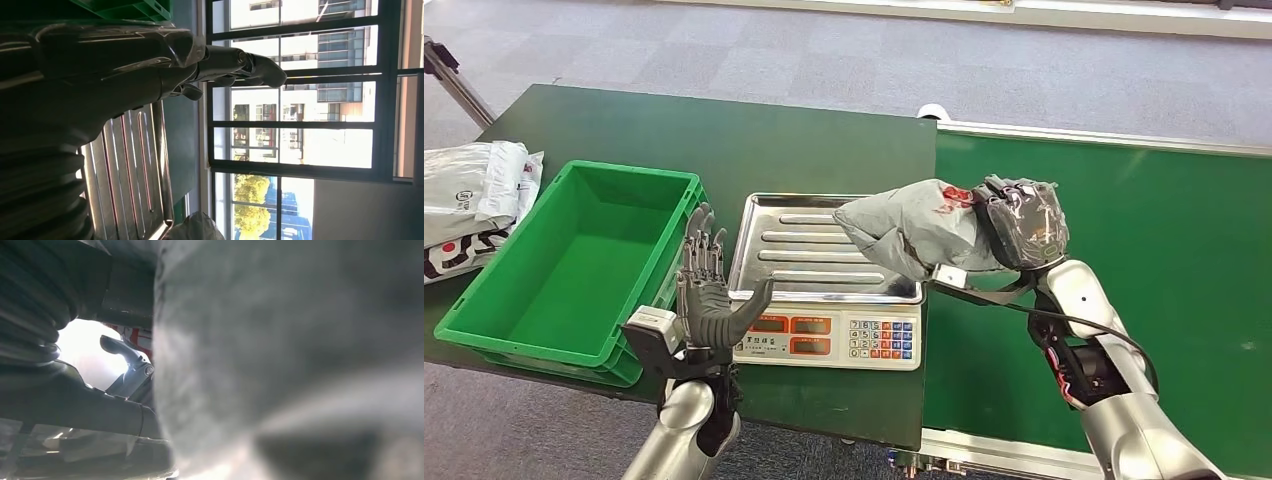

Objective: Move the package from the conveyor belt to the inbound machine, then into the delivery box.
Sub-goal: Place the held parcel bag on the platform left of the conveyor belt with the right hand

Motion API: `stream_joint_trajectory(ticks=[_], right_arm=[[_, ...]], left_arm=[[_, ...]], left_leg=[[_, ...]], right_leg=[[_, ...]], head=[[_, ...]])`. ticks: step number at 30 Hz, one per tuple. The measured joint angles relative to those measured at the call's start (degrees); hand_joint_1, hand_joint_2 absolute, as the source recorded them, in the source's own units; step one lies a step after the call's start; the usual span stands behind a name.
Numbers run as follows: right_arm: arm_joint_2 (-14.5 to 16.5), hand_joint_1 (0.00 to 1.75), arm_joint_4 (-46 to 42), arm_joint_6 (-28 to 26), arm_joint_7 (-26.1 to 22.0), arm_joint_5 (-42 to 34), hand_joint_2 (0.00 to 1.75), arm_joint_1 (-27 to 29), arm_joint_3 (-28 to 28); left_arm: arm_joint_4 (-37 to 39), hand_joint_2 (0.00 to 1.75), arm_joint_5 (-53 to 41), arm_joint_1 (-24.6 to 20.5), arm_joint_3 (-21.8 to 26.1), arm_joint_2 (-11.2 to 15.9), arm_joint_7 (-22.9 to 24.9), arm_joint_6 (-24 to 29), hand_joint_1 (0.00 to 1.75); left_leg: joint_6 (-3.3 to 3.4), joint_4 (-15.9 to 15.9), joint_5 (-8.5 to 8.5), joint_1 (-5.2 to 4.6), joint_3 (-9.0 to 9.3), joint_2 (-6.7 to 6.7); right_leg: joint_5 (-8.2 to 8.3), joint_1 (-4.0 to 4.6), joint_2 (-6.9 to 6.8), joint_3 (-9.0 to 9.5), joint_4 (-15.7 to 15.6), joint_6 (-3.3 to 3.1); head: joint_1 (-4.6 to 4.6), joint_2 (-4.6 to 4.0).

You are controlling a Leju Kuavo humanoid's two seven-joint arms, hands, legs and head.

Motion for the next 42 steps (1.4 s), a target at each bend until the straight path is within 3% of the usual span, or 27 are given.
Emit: stream_joint_trajectory(ticks=[7,19,33,42], right_arm=[[1.04,1.75,1.73,0.00,0.45,2.92,1.75,-0.87,1.85],[9.57,1.75,9.03,0.00,1.73,6.57,1.75,-4.02,9.16],[14.70,1.75,12.60,2.06,2.82,7.61,1.75,-5.10,16.73],[16.96,1.75,14.04,2.64,-0.72,4.10,1.75,-5.22,20.86]], left_arm=[[0.73,1.75,0.01,-0.64,-0.31,-0.17,0.01,-0.99,0.00],[3.36,1.75,0.78,-3.69,-2.12,-1.12,0.33,-2.22,0.00],[4.99,1.75,1.09,-4.99,-3.12,-1.63,0.48,-2.98,0.00],[5.97,1.75,1.76,-5.62,-3.13,-2.06,1.13,-3.33,0.00]], left_leg=[[0.00,0.00,0.00,0.01,0.02,0.01],[-0.01,0.00,0.01,0.03,0.04,0.05],[-0.01,-0.01,0.01,0.05,0.06,0.05],[-0.01,-0.01,0.01,0.04,0.06,0.05]], right_leg=[[0.01,0.02,0.01,0.00,0.00,0.00],[0.01,0.03,0.05,-0.01,0.02,-0.01],[0.01,0.05,0.06,-0.01,0.03,-0.02],[0.01,0.04,0.05,0.00,0.03,-0.02]], head=[[0.01,0.00],[0.01,0.00],[0.01,0.00],[0.01,0.00]])
